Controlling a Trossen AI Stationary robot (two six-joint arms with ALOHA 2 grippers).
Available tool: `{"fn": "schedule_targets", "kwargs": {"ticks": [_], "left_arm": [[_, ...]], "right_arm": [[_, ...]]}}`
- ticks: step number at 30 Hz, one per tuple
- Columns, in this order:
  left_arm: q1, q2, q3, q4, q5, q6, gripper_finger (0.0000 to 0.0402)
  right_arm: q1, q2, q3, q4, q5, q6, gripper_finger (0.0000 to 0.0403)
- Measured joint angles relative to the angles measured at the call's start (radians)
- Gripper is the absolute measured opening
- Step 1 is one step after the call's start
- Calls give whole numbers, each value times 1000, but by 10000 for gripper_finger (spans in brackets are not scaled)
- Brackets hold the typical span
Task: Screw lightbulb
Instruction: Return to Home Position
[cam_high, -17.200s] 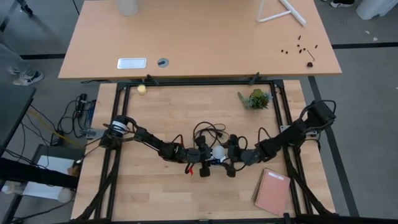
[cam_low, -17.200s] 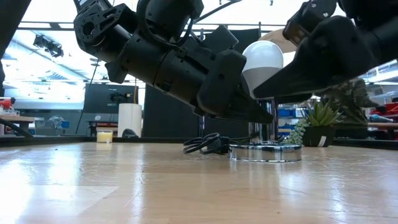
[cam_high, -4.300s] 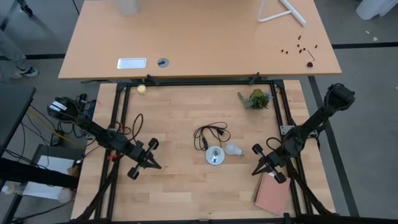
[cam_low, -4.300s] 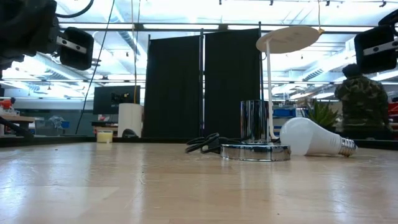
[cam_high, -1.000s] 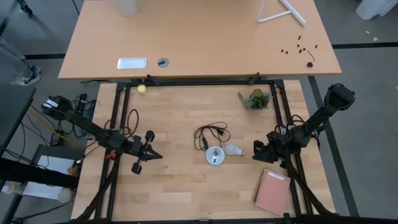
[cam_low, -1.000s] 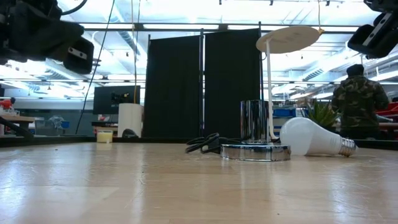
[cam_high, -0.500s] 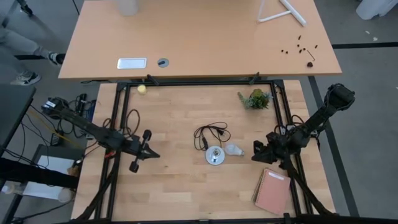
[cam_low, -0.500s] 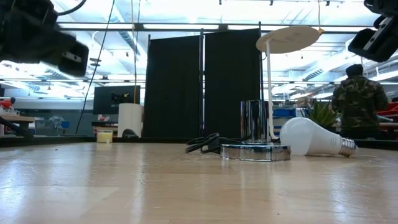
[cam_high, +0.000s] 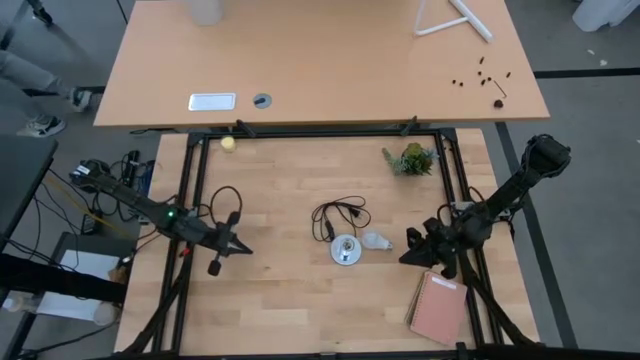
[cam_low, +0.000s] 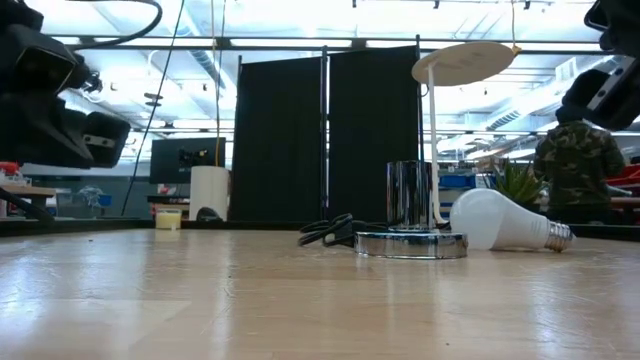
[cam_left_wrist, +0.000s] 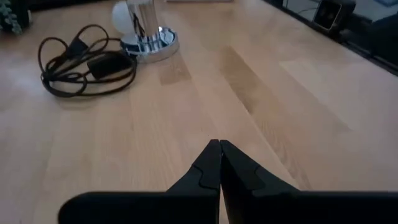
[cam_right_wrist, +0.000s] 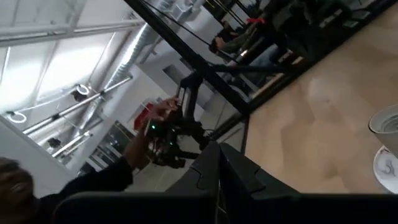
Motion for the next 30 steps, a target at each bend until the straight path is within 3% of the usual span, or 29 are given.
{"fn": "schedule_targets", "kwargs": {"ticks": [8, 20, 30], "left_arm": [[0, -22, 0, 95, -1, 0, 10], [0, -22, 0, 249, -1, 0, 10], [0, -22, 0, 269, -1, 0, 10]], "right_arm": [[0, 0, 0, -99, 0, 0, 18], [0, 0, 0, -101, 0, 0, 18], [-16, -134, 0, -188, 0, 0, 18]]}}
